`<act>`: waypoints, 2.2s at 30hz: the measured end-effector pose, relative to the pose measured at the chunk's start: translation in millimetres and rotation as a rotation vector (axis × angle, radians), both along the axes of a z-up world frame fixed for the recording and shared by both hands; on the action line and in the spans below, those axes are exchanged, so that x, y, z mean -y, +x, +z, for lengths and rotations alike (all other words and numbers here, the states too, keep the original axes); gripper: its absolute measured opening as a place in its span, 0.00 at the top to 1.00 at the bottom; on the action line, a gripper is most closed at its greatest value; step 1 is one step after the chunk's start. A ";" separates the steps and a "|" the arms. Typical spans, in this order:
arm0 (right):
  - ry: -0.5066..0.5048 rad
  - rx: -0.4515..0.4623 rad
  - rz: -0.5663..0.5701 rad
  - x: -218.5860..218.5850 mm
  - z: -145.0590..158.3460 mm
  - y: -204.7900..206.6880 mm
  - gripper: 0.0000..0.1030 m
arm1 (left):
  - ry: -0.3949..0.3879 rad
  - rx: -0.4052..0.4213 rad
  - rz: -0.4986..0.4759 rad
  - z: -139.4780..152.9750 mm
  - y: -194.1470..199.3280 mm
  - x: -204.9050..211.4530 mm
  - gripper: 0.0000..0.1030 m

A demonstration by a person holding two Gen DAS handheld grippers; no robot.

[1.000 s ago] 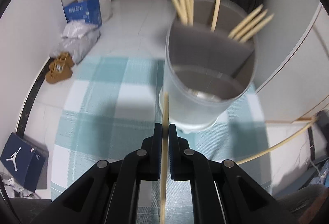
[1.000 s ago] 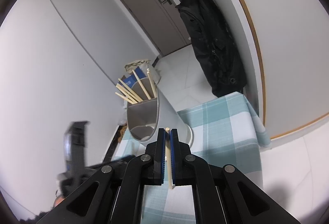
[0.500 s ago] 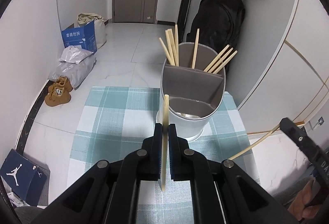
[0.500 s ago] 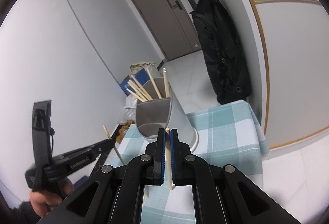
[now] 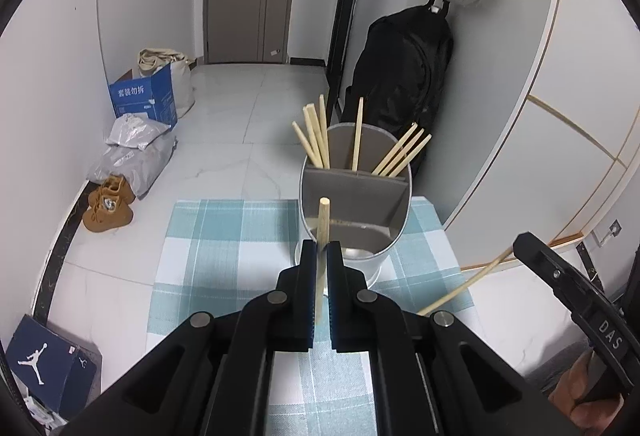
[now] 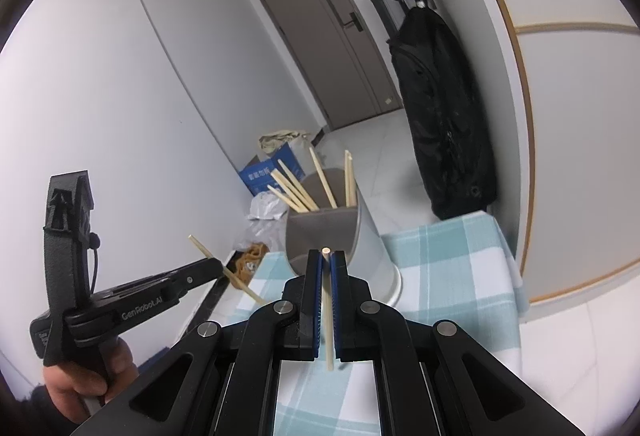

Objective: Organize utensils
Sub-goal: 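Lift both held chopsticks and carry them over the holder, then lower both chopsticks into the holder and open both grippers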

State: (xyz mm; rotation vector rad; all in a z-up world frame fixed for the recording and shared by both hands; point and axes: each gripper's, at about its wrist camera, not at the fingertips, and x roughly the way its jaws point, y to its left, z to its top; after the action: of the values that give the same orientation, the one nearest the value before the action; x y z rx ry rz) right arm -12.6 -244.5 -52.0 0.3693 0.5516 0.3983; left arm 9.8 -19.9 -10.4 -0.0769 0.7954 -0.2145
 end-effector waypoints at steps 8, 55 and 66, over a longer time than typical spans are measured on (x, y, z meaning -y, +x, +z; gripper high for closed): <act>-0.005 0.044 0.012 -1.9 29.3 5.7 0.97 | -0.030 0.036 -0.010 31.6 4.3 -1.9 1.00; -0.209 -0.034 0.082 -44.3 56.2 153.9 0.93 | -0.139 -0.015 -0.033 55.8 114.4 -11.8 1.00; -0.134 -0.029 0.059 -30.4 63.3 130.1 0.59 | -0.106 0.042 0.060 63.9 93.2 -21.6 0.52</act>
State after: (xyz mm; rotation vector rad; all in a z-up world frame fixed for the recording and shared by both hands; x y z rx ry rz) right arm 117.6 -214.1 11.3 0.2303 0.6152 0.4111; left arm 103.0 1.7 53.5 -0.1959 0.7384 -0.2008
